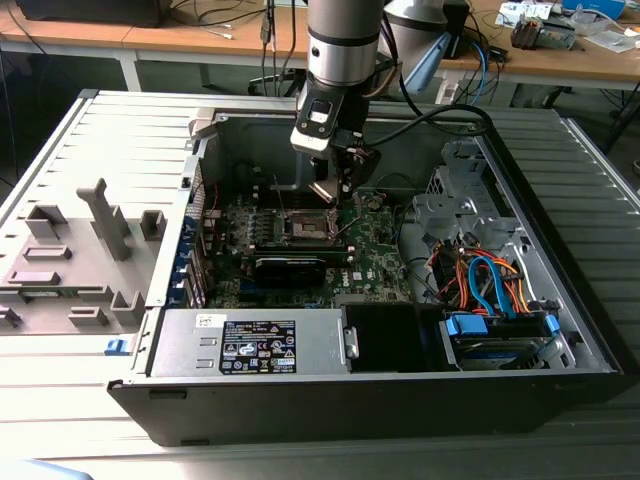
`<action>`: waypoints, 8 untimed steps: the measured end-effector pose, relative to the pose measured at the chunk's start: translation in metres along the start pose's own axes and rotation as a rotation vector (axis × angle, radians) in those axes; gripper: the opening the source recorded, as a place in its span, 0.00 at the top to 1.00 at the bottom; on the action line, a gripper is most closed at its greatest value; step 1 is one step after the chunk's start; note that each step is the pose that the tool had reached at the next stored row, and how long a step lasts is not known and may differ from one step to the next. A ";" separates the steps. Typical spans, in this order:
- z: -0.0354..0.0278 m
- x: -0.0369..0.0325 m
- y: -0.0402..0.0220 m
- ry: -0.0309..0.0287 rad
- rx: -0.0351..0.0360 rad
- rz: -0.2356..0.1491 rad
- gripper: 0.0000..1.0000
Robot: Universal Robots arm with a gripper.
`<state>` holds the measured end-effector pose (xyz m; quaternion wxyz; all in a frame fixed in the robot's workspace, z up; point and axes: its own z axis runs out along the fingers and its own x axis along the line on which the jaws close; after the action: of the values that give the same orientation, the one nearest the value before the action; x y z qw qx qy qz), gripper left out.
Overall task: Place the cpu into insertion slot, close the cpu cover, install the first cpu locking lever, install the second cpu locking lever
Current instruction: 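Place the cpu into insertion slot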
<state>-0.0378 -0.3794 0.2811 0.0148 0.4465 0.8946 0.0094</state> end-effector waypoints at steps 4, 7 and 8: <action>0.0002 0.0000 0.0000 -0.0007 0.0005 0.000 0.45; 0.0004 0.0000 0.0000 -0.0015 0.0011 0.001 0.45; 0.0005 0.0000 0.0000 -0.0021 0.0015 0.001 0.45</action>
<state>-0.0378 -0.3794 0.2806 0.0154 0.4470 0.8944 0.0083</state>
